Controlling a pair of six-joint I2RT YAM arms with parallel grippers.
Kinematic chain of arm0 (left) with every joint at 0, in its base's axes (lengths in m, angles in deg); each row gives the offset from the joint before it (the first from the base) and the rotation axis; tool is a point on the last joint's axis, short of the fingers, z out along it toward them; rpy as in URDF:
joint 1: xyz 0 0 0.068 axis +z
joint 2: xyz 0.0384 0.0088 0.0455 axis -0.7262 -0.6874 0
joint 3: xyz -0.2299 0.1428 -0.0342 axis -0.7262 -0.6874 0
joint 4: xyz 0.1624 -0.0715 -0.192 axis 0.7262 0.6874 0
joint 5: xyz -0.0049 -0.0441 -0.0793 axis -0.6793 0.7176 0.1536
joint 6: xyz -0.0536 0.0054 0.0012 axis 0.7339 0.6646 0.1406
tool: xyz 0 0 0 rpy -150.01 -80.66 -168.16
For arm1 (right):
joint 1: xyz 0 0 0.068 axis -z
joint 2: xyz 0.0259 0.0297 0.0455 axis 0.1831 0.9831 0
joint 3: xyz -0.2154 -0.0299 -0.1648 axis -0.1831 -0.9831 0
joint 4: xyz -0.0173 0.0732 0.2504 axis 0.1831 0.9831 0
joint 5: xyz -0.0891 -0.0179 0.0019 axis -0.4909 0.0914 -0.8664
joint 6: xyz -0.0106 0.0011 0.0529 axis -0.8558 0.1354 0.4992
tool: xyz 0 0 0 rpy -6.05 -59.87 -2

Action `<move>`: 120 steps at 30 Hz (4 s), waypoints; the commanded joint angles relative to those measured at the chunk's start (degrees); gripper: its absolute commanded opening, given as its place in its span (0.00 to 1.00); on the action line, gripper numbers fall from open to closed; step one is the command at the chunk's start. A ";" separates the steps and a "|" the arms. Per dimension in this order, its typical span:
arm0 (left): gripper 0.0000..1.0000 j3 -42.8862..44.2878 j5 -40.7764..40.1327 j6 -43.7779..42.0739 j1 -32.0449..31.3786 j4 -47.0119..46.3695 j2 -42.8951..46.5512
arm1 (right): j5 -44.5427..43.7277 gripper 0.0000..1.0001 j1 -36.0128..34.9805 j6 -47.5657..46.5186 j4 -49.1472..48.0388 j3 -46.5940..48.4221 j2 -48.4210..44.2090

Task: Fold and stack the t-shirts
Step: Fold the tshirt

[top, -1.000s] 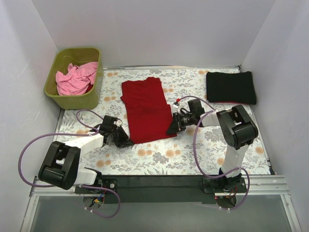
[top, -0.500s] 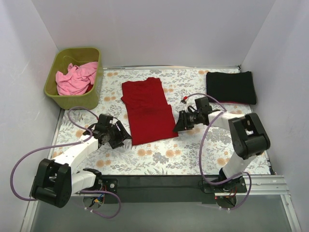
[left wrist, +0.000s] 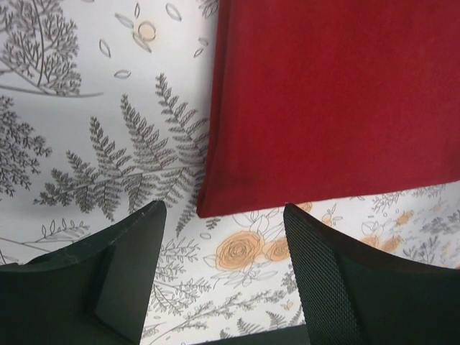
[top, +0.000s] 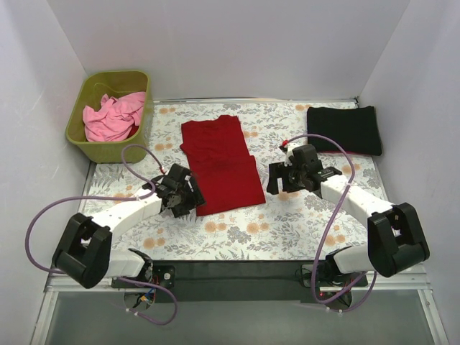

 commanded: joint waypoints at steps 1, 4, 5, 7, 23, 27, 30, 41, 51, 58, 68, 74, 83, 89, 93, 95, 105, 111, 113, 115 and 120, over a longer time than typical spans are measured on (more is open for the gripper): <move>0.59 2.98 -7.28 0.68 -1.61 1.57 -1.93 | -8.13 0.76 -0.58 0.38 2.67 -1.22 -1.88; 0.52 3.77 -7.99 0.85 -3.11 1.66 -4.22 | -8.66 0.76 -0.84 0.03 2.59 -2.10 -1.80; 0.50 3.86 -8.52 1.03 -3.37 1.66 -4.75 | -8.66 0.76 -0.93 -0.06 2.50 -2.10 -1.79; 0.48 4.30 -8.87 1.12 -4.25 1.74 -6.24 | -8.66 0.75 -1.19 -0.23 2.33 -2.28 -1.62; 0.36 8.61 -10.98 0.15 -8.03 7.19 -16.00 | -14.55 0.73 -10.68 6.44 1.88 1.59 3.12; 0.30 8.70 -10.46 -0.29 -8.56 8.33 -17.93 | -15.87 0.71 -12.97 8.38 1.88 4.22 7.24; 0.19 8.26 -10.10 -0.29 -8.74 8.16 -18.20 | -16.57 0.70 -14.55 9.17 1.88 5.19 9.53; 0.11 7.29 -8.52 -1.43 -8.83 6.49 -18.11 | -18.33 0.62 -16.22 10.49 1.97 7.30 15.87; 0.10 6.76 -8.35 -1.61 -8.83 6.49 -16.71 | -13.32 0.58 -16.31 10.84 3.29 10.11 10.69; 0.10 6.85 -8.17 -1.78 -8.83 6.40 -16.79 | -15.96 0.54 -16.31 10.58 4.26 11.43 12.44; 0.10 6.94 -7.82 -1.87 -8.83 6.40 -16.88 | -19.56 0.49 -16.75 11.02 6.37 11.96 16.49; 0.10 6.76 -7.99 -2.04 -8.83 6.40 -16.27 | -18.60 0.49 -17.19 11.11 7.77 12.14 18.42; 0.06 6.15 -7.64 -1.96 -8.83 6.84 -14.86 | -14.82 0.42 -17.80 11.81 11.20 13.54 24.47; 0.01 5.45 -7.99 -1.78 -8.74 7.37 -13.54 | -12.01 0.28 -17.72 11.90 12.78 13.45 27.47; 0.00 5.62 -7.91 -2.92 -8.74 7.46 -13.89 | -11.65 0.11 -17.28 10.76 14.44 13.72 27.83; 0.00 6.14 -7.82 -3.45 -8.74 8.68 -13.28 | -13.14 0.01 -16.67 9.53 15.85 13.63 25.73; 0.00 2.21 5.70 -1.26 -11.28 15.18 1.98 | -4.46 0.01 -15.52 5.04 27.89 2.67 7.19; 0.00 -2.55 13.80 8.84 -23.38 17.39 11.50 | 0.73 0.01 -17.27 8.20 34.04 -5.43 -6.00; 0.00 -3.78 14.50 13.48 -26.48 18.26 13.96 | 2.40 0.01 -18.42 10.21 36.06 -7.28 -10.22; 0.00 -4.40 13.98 16.66 -30.52 19.14 16.32 | 3.02 0.01 -19.29 11.63 37.47 -7.55 -14.25; 0.00 -4.93 13.54 23.00 -35.10 19.59 20.03 | 2.06 0.01 -19.83 13.04 44.84 -3.96 -19.02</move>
